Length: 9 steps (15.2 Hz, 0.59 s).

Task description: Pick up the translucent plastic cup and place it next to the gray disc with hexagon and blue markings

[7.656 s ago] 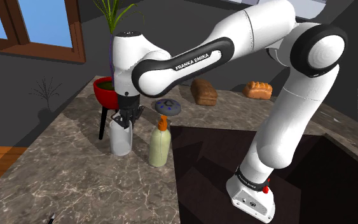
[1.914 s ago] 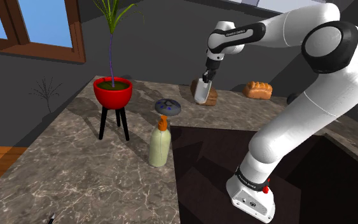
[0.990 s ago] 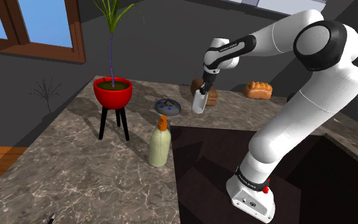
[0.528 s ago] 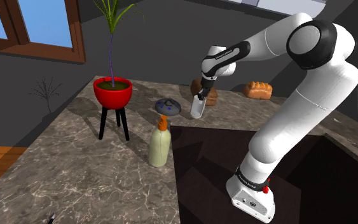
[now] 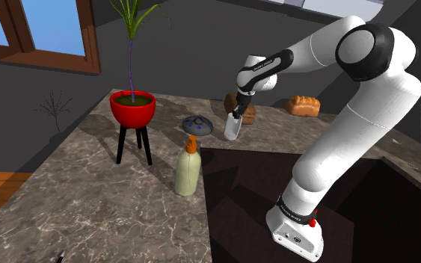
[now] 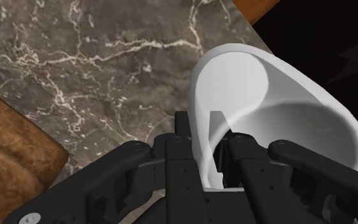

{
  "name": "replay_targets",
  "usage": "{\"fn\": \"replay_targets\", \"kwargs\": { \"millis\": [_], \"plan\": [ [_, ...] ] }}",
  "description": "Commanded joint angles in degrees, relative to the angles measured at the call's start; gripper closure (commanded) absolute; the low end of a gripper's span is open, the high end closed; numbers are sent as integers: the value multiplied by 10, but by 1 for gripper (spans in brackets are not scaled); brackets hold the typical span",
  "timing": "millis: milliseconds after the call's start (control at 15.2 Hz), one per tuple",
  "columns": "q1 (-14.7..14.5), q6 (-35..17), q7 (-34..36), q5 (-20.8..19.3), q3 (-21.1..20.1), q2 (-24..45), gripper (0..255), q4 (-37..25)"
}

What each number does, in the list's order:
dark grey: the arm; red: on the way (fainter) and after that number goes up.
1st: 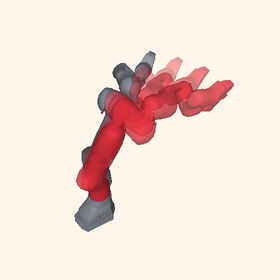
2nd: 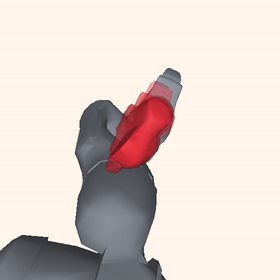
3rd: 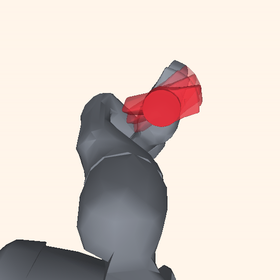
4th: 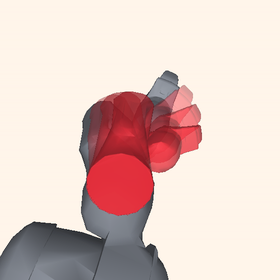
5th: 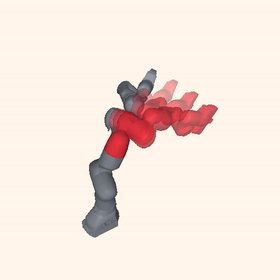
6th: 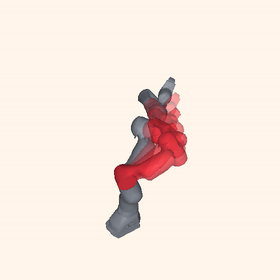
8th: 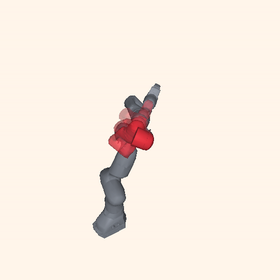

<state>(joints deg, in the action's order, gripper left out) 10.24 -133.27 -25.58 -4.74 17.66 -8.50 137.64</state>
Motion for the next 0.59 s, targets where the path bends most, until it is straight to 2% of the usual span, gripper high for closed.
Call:
{"fn": "replay_targets", "kwargs": {
  "millis": [0, 330, 528],
  "plan": [
    [0, 0, 0, 0, 0, 0, 0, 0],
    [0, 0, 0, 0, 0, 0, 0, 0],
    [1, 61, 7, -9, -5, -36, 0, -26]
  ]
}}
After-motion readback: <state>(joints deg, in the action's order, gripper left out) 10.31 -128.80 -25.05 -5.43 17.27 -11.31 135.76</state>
